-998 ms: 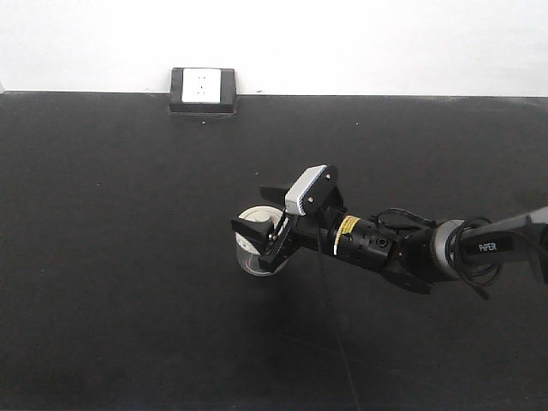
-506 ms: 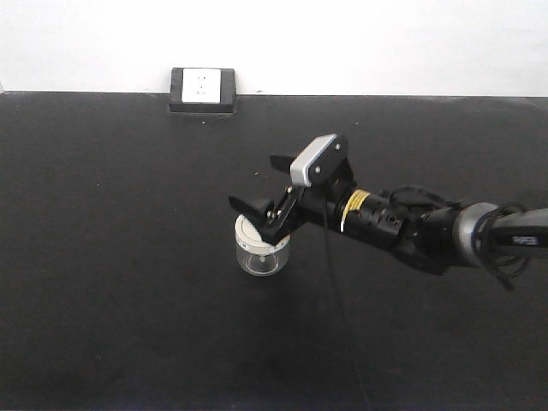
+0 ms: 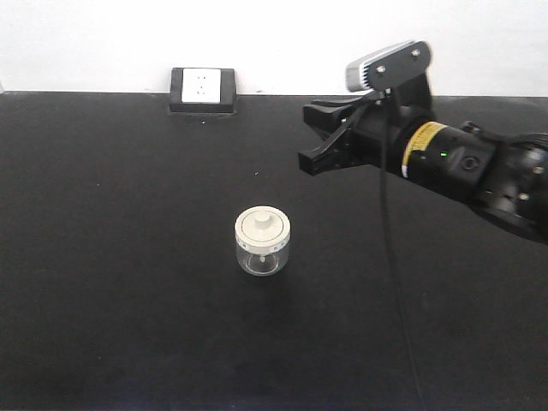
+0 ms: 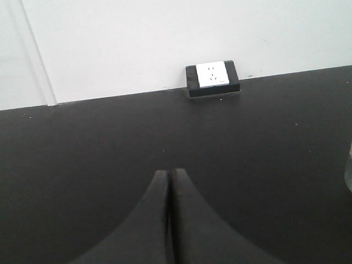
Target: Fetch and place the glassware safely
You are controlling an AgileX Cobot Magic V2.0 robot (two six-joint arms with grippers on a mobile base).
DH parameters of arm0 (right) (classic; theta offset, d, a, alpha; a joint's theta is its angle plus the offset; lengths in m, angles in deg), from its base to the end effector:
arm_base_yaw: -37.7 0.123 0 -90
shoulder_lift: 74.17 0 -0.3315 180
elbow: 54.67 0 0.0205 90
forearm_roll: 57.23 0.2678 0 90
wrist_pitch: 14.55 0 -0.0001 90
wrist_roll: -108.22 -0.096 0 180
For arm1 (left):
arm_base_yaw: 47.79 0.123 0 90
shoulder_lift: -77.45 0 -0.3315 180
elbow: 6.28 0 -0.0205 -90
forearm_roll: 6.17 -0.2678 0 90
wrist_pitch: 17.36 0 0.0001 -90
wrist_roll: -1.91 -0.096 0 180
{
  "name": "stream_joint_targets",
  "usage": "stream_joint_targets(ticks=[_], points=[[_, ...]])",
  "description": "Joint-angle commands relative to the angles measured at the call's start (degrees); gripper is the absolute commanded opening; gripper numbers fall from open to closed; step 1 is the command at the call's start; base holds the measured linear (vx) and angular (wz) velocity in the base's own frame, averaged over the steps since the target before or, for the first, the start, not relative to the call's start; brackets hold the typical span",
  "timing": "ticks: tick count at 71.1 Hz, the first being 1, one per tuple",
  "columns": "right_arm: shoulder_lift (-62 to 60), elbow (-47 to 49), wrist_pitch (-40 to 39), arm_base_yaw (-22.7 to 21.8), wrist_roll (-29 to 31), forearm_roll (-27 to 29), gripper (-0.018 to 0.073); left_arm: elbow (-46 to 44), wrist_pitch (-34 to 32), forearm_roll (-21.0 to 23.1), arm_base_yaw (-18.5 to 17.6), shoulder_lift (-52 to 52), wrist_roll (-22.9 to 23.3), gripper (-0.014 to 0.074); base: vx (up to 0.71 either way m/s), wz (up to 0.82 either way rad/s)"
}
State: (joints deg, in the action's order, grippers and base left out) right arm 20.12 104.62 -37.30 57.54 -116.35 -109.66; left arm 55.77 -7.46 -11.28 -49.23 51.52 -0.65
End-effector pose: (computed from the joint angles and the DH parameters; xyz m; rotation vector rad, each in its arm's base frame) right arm 0.3343 0.1518 0.3420 -0.6093 1.6615 0.4539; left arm 0.0639 -0.0001 0.2847 0.1232 1.7041 0.0930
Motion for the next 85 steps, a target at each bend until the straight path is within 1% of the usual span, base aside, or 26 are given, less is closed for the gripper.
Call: stream_joint_targets(ticks=[1, 10, 18, 37, 42, 49, 57, 85], points=[[-6.6, -1.9, -1.5, -0.3, -0.6, 1.3, -0.0009, -1.5, -4.0, 0.3, -0.1, -0.5, 0.4, -0.0007, 0.00, 0.00], [-12.2, -8.2, 1.5, -0.5, 0.0, 4.6, -0.0008, -1.5, -4.0, 0.3, -0.1, -0.5, 0.4, -0.0007, 0.00, 0.00], [-17.0, -13.4, 1.0, -3.3, 0.3, 6.7, -0.0008, -1.5, -4.0, 0.3, -0.1, -0.5, 0.4, -0.0007, 0.00, 0.00], [-31.0, -24.3, 1.1, -14.8, 0.3, 7.2, -0.0008, -1.5, -4.0, 0.3, -0.1, -0.5, 0.4, -0.0007, 0.00, 0.00], [-35.2, -27.6, 1.1, -17.2, 0.3, 7.1, -0.0008, -1.5, -4.0, 0.3, -0.1, -0.5, 0.4, -0.0007, 0.00, 0.00], [-40.7, -31.9, 1.4, -19.2, 0.3, 6.6, -0.0008, -1.5, -4.0, 0.3, -0.1, -0.5, 0.4, -0.0007, 0.00, 0.00], [-47.5, -36.5, 3.6, -19.7, 0.3, 5.3, -0.0008, -1.5, -4.0, 0.3, -0.1, -0.5, 0.4, -0.0007, 0.00, 0.00], [-67.4, -48.7, 10.3, -19.7, 0.3, 5.4, -0.0006, -1.5, -4.0, 0.3, -0.1, -0.5, 0.4, -0.0007, 0.00, 0.00]])
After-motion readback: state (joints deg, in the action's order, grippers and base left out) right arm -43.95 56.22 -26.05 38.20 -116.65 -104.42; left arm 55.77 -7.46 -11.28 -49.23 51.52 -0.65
